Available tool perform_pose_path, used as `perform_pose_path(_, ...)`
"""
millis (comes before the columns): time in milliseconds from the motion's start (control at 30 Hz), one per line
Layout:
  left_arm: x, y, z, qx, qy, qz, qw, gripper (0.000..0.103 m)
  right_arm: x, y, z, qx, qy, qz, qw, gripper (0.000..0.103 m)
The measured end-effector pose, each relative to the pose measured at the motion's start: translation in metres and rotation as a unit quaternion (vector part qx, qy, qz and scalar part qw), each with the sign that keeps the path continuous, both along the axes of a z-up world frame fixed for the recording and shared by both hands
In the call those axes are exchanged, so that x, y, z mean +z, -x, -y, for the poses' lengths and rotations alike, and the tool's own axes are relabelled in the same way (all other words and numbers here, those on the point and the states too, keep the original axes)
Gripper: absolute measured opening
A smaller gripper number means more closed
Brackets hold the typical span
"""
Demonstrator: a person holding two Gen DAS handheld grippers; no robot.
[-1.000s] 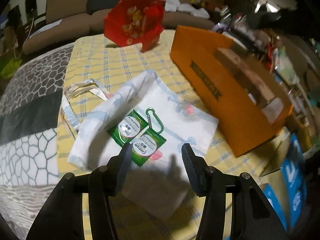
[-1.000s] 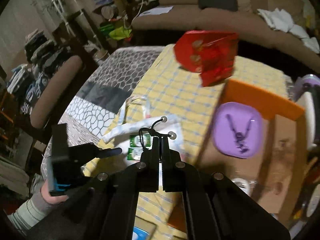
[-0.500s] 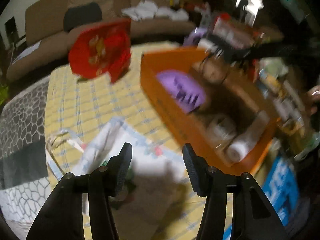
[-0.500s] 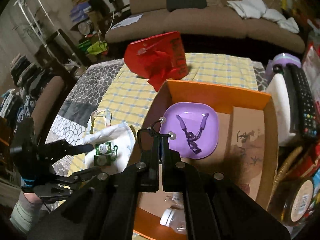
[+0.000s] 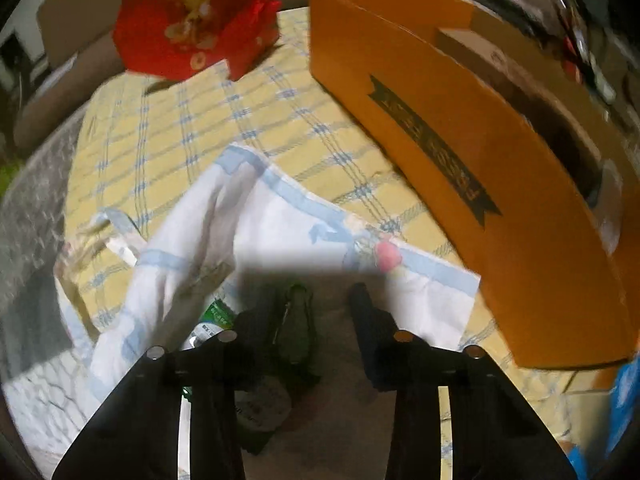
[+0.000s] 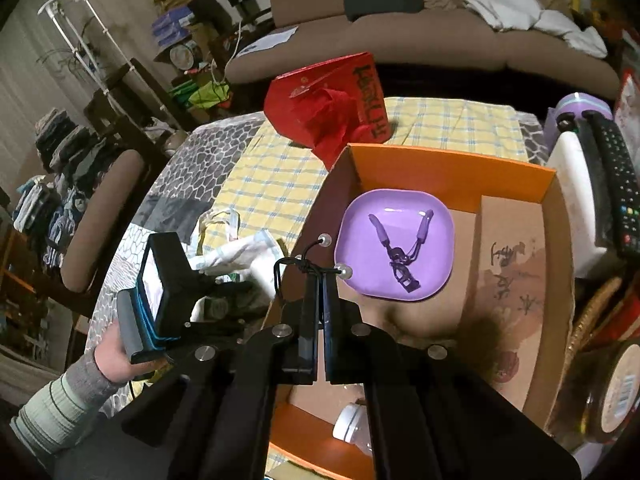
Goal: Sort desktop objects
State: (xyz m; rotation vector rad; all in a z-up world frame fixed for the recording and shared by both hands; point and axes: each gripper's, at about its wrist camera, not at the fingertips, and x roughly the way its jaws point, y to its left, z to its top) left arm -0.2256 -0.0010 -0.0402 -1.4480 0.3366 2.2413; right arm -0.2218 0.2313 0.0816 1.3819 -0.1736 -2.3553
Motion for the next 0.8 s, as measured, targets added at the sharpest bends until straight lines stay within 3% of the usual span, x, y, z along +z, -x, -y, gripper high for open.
perform_pose_path(33,0.002,0.001,0.006,0.007,-0.011,0.0,0.9999,0.013,0.0,0.0,-0.001,-0.001,-0.001,0.001,1.0,0.002)
perform_pose_path(300,0.018,-0.015,0.043,0.045,-0.071,-0.025,0.9961,0.013,0.0,-0.004,-0.008,-0.005,-0.004,0.0,1.0,0.002)
perform_pose_path(500,0.064,-0.018,0.055,0.055,-0.157,-0.04,0.9852,0.013,-0.001,-0.003,-0.01,-0.007,-0.003,0.001,1.0,0.002)
perform_pose_path(633,0.1,-0.01,0.041,0.038,-0.2,-0.035,0.9784,0.013,-0.004,0.009,-0.013,-0.014,-0.006,0.009,1.0,0.002)
perform_pose_path(800,0.135,0.017,-0.009,0.023,-0.216,-0.037,0.9754,0.013,-0.02,0.038,-0.021,-0.038,-0.022,0.024,0.999,0.002)
